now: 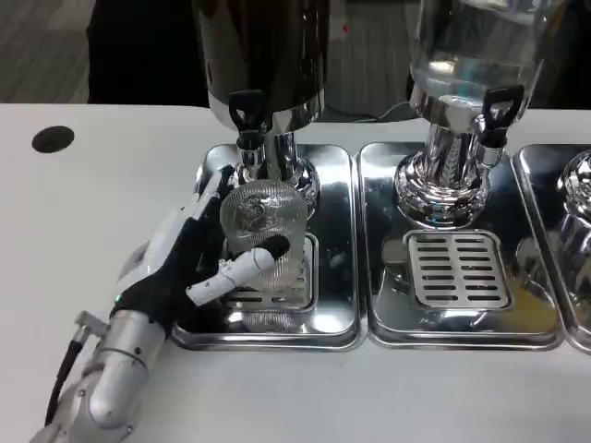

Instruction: Grasp the cup under the faucet to collect the drink, then remove the cup.

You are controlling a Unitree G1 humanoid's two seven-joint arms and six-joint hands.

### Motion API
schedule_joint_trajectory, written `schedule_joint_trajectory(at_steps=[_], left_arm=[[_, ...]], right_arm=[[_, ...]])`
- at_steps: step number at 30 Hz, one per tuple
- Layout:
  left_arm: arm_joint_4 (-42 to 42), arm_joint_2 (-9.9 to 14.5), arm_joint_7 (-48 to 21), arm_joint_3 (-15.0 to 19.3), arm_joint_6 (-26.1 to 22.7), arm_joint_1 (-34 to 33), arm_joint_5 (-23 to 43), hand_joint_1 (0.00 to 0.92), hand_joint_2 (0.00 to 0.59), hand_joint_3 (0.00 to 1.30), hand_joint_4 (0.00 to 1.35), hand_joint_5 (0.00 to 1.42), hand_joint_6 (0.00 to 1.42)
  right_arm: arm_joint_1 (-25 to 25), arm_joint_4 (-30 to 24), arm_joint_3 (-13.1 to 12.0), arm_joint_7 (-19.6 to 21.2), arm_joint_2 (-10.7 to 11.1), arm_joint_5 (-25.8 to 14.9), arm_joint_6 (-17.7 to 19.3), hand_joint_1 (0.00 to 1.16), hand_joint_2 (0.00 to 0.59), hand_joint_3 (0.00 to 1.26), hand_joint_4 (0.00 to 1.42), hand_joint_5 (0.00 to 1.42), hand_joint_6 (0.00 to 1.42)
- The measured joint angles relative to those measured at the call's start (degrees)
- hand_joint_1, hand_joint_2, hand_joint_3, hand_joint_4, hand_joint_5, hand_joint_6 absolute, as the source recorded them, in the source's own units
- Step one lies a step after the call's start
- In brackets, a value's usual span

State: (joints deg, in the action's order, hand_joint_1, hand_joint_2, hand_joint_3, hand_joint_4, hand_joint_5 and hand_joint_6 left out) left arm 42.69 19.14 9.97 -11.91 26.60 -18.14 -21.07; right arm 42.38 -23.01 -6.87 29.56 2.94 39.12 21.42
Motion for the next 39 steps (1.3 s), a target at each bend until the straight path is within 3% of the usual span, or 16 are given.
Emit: schedule_joint_trajectory(at_steps=[12, 18, 31, 39], left_arm=[[-5.26, 0.82, -3.05, 5.11, 0.36, 3.42, 4.82, 0.047, 0.0, 0.0, 0.0, 0.0, 0.0], [-13.62, 3.07, -6.26, 7.81, -1.18, 5.39, 5.92, 0.04, 0.001, 0.0, 0.0, 0.0, 0.0], [-38.75, 6.16, -12.82, 9.86, -13.34, 11.78, 4.75, 0.051, 0.015, 0.0, 0.0, 0.0, 0.0], [-44.35, 6.87, -15.9, 12.18, -17.18, 12.88, 5.26, 0.046, 0.015, 0.0, 0.0, 0.0, 0.0]], right_arm=[[-0.76, 0.5, -0.13, 0.0, -0.15, 0.0, 0.0, 0.71, 0.523, 0.39, 0.38, 0.29, 0.18], [-0.82, 0.5, -0.11, -0.01, -0.28, 0.02, 0.0, 0.71, 0.523, 0.39, 0.38, 0.29, 0.18], [-0.25, -0.1, 0.86, -0.13, -0.8, 0.48, -0.01, 0.71, 0.523, 0.39, 0.38, 0.29, 0.18], [-0.11, -0.91, 1.13, -0.38, -0.88, 0.48, -0.02, 0.7, 0.518, 0.39, 0.38, 0.29, 0.18]])
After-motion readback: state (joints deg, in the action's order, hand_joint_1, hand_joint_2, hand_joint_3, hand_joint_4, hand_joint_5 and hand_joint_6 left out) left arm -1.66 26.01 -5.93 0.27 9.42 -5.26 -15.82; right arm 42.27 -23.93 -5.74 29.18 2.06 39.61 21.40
